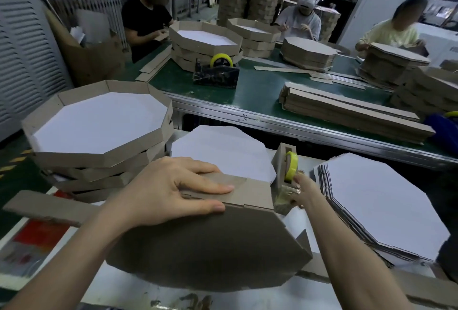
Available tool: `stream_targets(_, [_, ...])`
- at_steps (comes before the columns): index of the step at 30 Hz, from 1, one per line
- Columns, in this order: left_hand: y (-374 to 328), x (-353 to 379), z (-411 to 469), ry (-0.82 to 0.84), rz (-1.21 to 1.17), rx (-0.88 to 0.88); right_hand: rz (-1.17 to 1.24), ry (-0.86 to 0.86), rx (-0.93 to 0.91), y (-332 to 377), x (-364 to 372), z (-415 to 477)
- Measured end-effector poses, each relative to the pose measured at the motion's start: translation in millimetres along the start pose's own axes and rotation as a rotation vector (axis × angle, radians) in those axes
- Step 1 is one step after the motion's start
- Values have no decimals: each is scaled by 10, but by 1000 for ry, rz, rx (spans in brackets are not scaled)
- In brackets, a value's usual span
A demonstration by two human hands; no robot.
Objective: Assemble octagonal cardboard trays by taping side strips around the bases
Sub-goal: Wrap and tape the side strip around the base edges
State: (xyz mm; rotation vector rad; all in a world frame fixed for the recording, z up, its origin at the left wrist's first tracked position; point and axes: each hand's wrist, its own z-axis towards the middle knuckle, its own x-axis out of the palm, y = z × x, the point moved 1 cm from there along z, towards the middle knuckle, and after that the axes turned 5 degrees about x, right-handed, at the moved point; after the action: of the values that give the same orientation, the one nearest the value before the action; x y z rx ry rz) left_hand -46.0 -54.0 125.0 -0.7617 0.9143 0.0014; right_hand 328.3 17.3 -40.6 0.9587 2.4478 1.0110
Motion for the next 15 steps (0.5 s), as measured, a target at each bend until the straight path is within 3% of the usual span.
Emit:
stream_targets(3, [1,2,-9,-15,-4,7,170,-31,-87,-187,-88,-38])
stream_targets(6, [-1,6,-11,-16,-1,11,188,-56,-175,-513,-214,-42])
stream_targets(15, [-10,21,-43,-28,0,21,-129,-118,-276,-840,-396,-6])
